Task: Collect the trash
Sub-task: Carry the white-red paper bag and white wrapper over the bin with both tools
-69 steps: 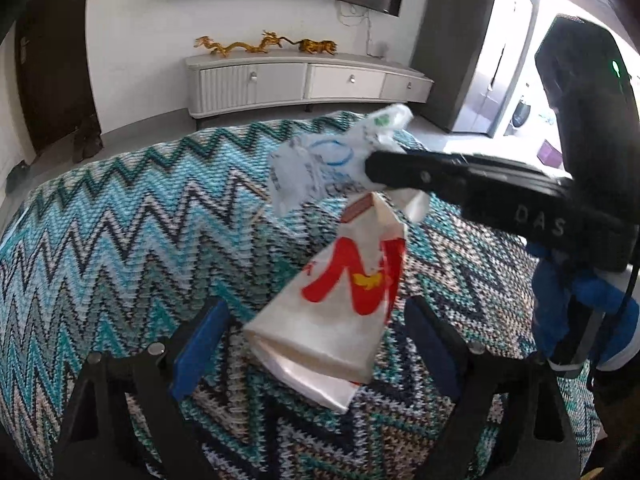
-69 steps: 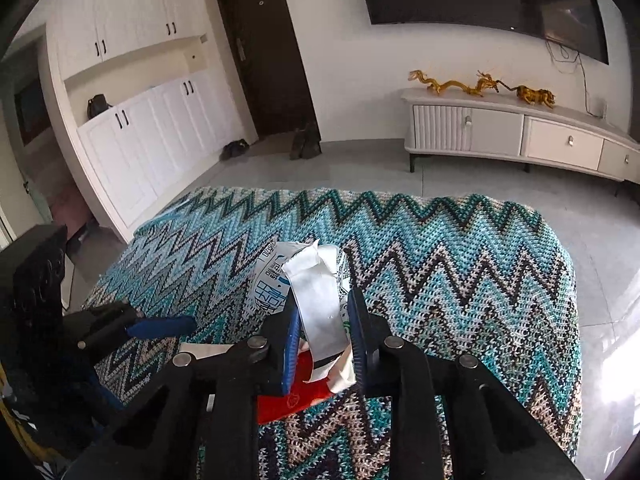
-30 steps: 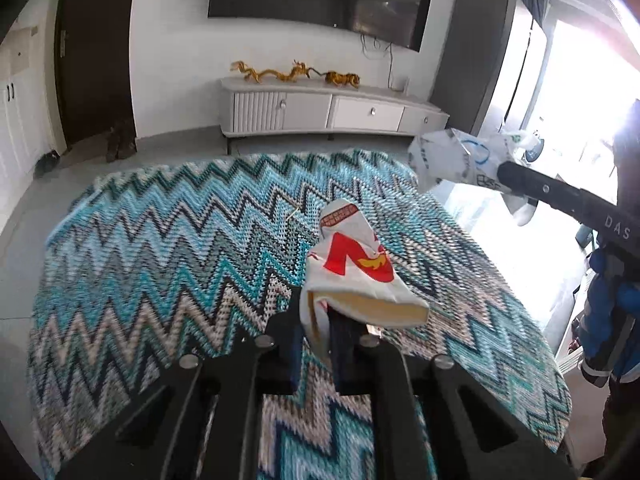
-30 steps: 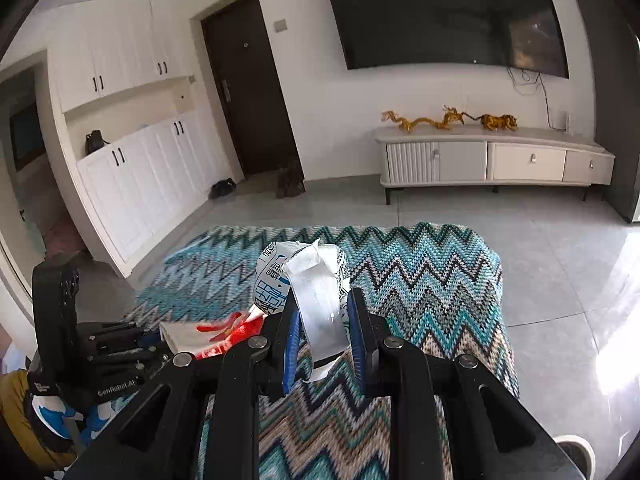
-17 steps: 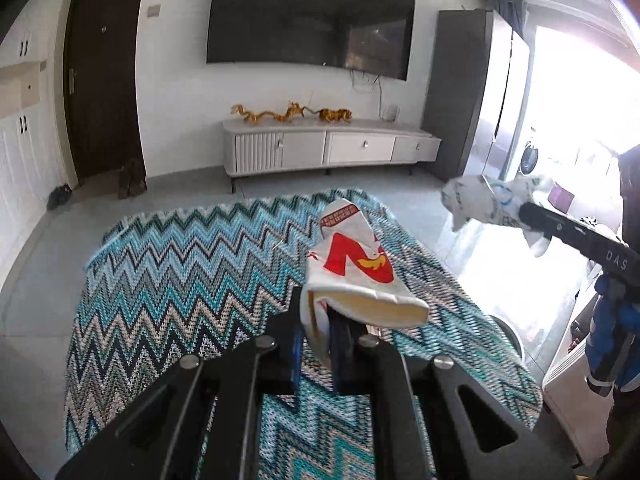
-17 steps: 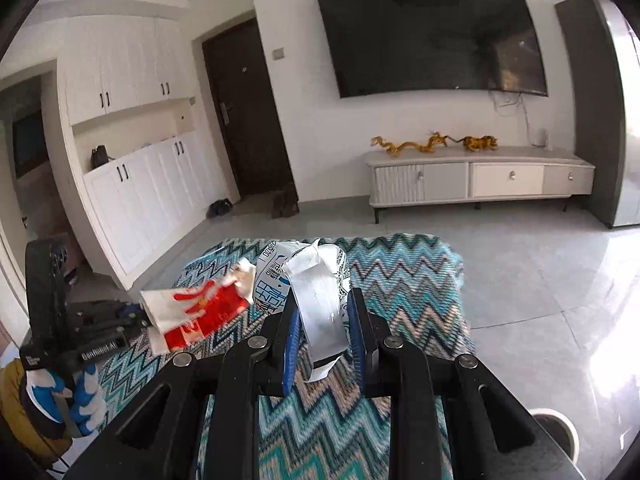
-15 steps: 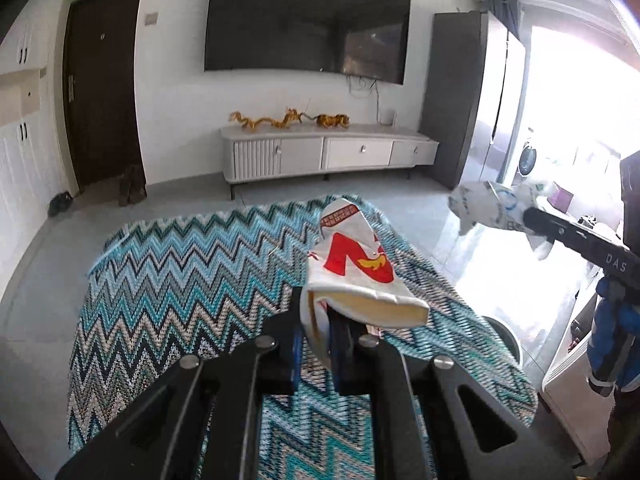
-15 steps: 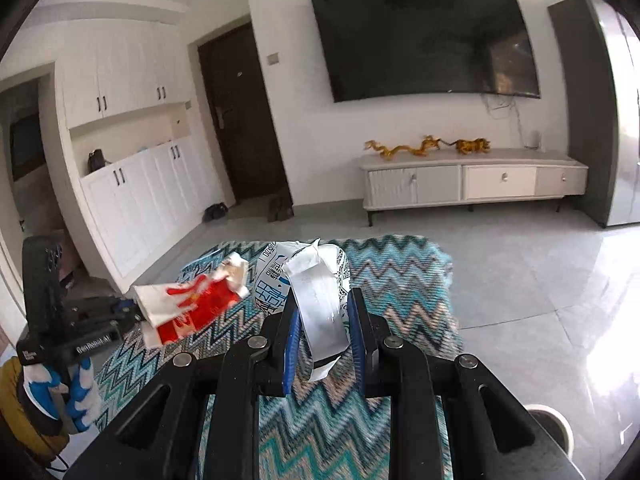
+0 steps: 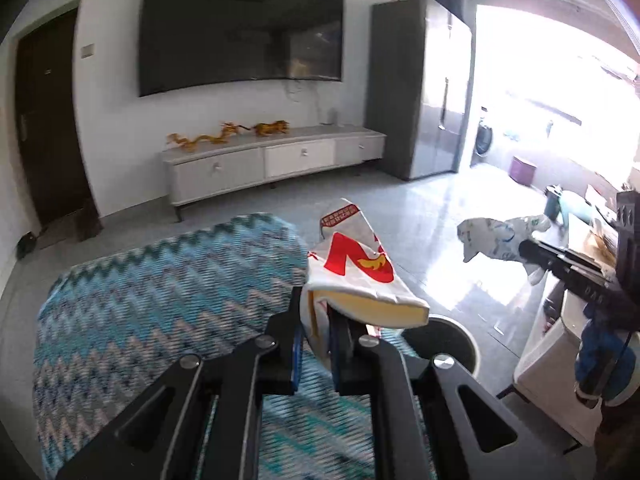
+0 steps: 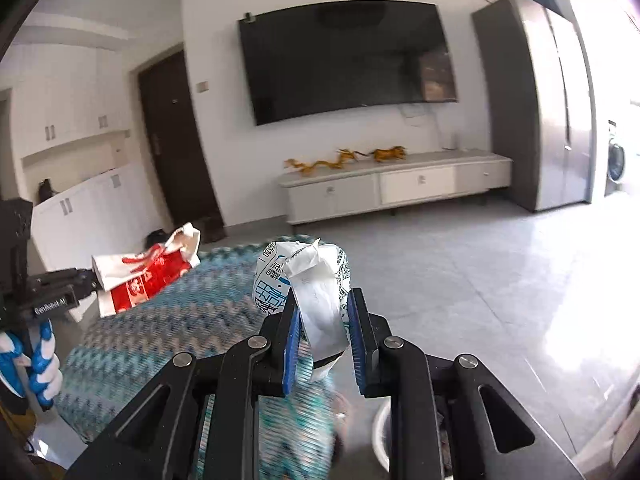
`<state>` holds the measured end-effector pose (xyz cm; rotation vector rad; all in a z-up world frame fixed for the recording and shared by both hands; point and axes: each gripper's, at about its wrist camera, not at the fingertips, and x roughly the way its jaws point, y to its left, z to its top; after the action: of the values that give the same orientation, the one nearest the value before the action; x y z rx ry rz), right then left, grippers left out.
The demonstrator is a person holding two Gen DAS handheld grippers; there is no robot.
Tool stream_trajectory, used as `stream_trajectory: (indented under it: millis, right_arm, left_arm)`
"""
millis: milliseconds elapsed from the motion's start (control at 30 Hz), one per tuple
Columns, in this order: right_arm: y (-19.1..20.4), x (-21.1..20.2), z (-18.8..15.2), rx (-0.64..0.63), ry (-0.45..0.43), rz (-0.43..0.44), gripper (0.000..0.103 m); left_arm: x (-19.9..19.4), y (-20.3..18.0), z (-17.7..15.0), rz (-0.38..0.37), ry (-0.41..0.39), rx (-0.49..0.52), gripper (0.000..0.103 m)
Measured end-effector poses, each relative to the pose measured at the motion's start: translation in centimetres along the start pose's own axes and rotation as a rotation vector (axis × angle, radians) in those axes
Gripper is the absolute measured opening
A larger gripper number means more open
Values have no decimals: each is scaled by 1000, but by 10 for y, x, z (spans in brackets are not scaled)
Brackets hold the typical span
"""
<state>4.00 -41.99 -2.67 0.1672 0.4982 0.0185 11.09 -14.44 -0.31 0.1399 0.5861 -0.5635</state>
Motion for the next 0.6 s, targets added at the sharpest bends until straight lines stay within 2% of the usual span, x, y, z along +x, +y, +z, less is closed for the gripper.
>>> stream_trajectory:
  millis: [333,533,600]
  right_arm:
    - [-101,8,-47,161,76,-120,22]
    - [-138,31,-75,225,148,-151,22]
    - [-145,35,-89,236,178,-155,22]
  left_arm:
    - [89,-108,4,-142,112,137,10]
    - [127,-146,-5,-187,177,177,10]
    - [144,-155,-10,-206,221,176,10]
